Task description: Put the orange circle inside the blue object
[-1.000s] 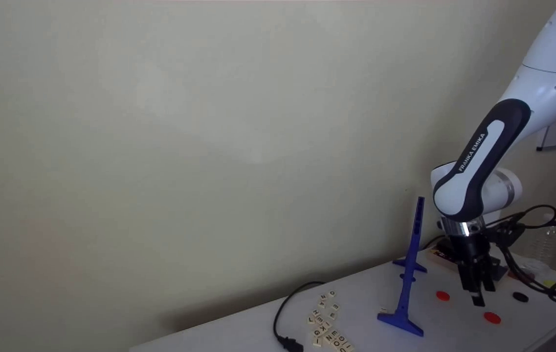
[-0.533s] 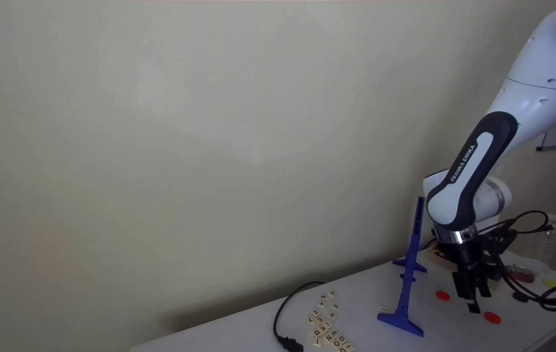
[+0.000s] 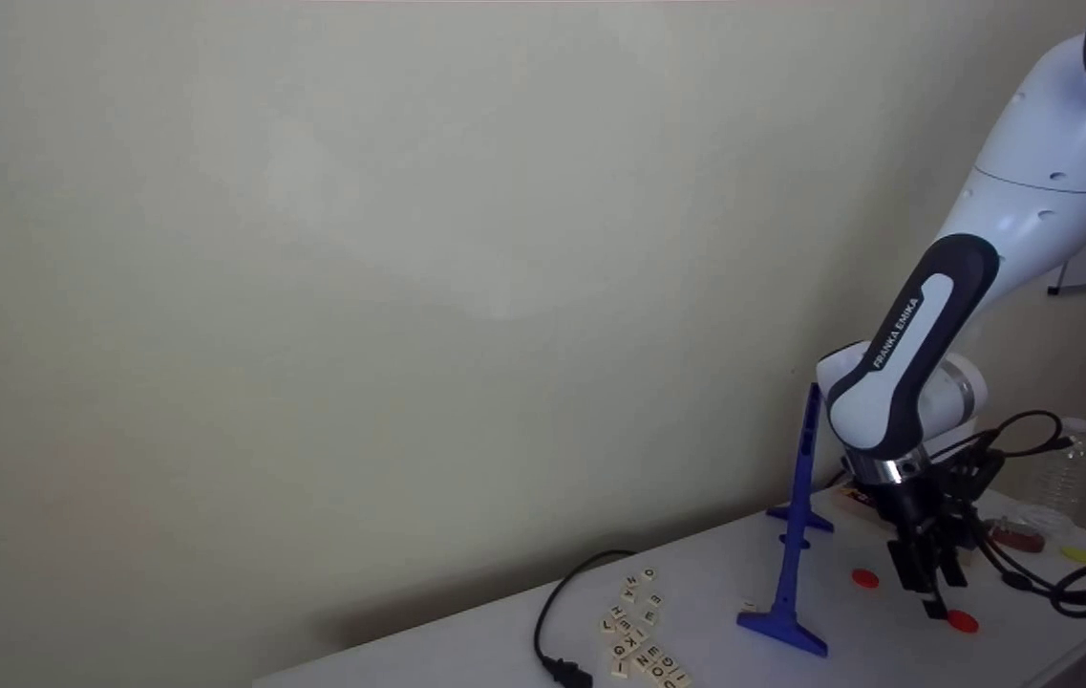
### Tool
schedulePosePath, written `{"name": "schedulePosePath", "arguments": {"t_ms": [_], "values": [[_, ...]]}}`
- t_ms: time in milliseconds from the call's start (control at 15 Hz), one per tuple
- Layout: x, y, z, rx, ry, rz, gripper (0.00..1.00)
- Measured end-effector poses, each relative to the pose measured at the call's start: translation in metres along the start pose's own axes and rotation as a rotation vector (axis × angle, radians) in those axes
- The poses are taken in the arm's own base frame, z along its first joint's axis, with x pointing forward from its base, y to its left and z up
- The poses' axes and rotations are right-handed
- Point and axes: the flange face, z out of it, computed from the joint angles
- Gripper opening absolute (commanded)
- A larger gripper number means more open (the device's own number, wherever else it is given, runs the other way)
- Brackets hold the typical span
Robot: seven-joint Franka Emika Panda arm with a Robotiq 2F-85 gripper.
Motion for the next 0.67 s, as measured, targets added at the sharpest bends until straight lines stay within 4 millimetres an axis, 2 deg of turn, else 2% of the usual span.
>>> {"name": "schedulePosePath", "arguments": {"t_ms": [667], "values": [[0.0045,0.0044,0.0018,-0.009,-0.031,-0.005,0.99]]}}
